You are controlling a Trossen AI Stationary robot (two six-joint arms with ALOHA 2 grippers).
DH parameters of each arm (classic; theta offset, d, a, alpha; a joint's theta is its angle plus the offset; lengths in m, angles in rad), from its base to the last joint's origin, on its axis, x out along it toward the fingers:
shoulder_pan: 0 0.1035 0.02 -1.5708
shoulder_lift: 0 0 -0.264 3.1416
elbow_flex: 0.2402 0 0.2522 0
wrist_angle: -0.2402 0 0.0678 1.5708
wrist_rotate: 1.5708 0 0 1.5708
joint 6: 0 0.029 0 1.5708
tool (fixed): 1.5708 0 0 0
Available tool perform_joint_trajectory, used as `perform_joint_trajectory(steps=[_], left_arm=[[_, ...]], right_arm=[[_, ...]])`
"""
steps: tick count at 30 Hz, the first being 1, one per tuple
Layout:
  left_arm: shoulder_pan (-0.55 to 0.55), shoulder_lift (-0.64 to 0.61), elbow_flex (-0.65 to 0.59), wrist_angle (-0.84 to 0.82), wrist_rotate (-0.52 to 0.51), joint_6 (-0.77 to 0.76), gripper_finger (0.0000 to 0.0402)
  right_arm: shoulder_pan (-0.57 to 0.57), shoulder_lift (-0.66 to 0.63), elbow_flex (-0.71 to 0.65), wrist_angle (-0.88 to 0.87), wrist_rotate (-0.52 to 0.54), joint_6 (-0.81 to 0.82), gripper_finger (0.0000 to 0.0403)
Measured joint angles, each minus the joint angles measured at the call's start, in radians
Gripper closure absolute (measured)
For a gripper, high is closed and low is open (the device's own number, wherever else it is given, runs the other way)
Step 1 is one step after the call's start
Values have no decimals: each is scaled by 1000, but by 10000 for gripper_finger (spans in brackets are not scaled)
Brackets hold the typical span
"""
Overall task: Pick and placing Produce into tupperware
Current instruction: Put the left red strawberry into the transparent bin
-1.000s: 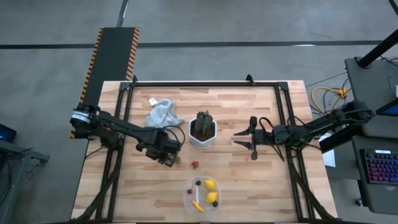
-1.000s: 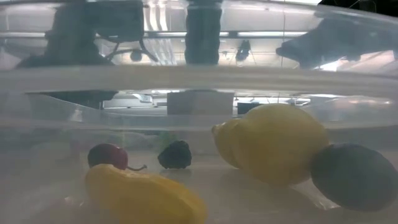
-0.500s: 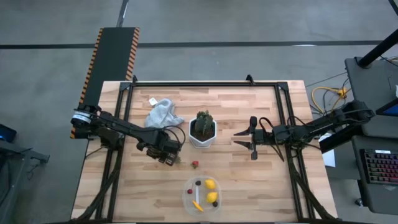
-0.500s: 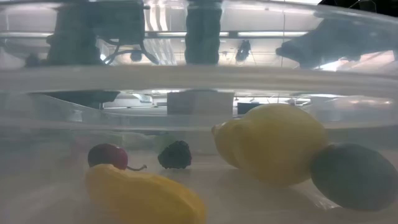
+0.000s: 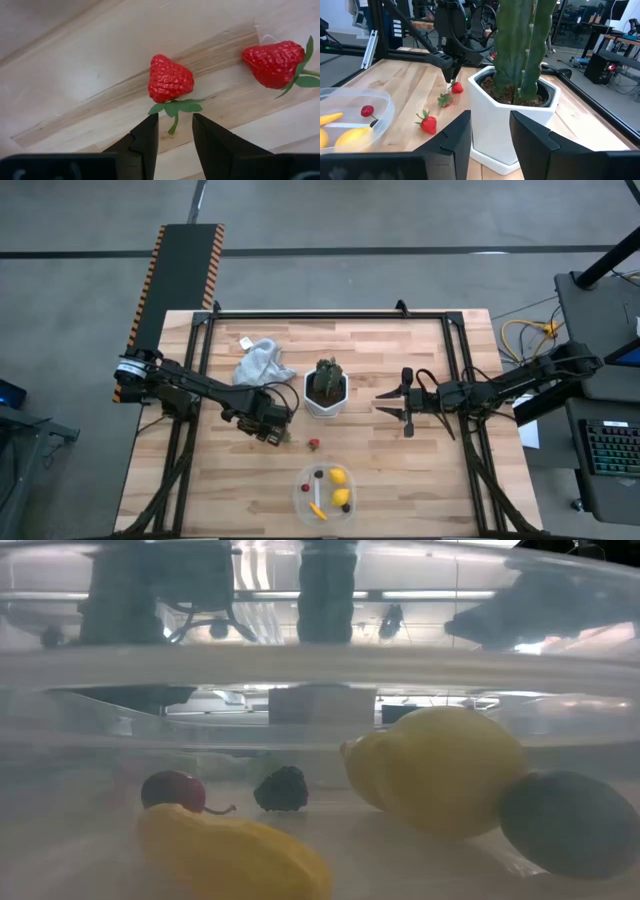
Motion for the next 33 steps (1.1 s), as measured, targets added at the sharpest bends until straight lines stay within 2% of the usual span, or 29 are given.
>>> perform_joint_trajectory(steps=[19,25,33], left_arm=[[-1,0,-13,26,4,30,297],[-1,0,-13,27,49,39,297],[-2,0,-13,42,51,51,297]], right_arm=[[0,0,0,-15,-1,8,278],[0,0,0,-19,-1,8,285],[0,0,0,-20,-1,8,284]])
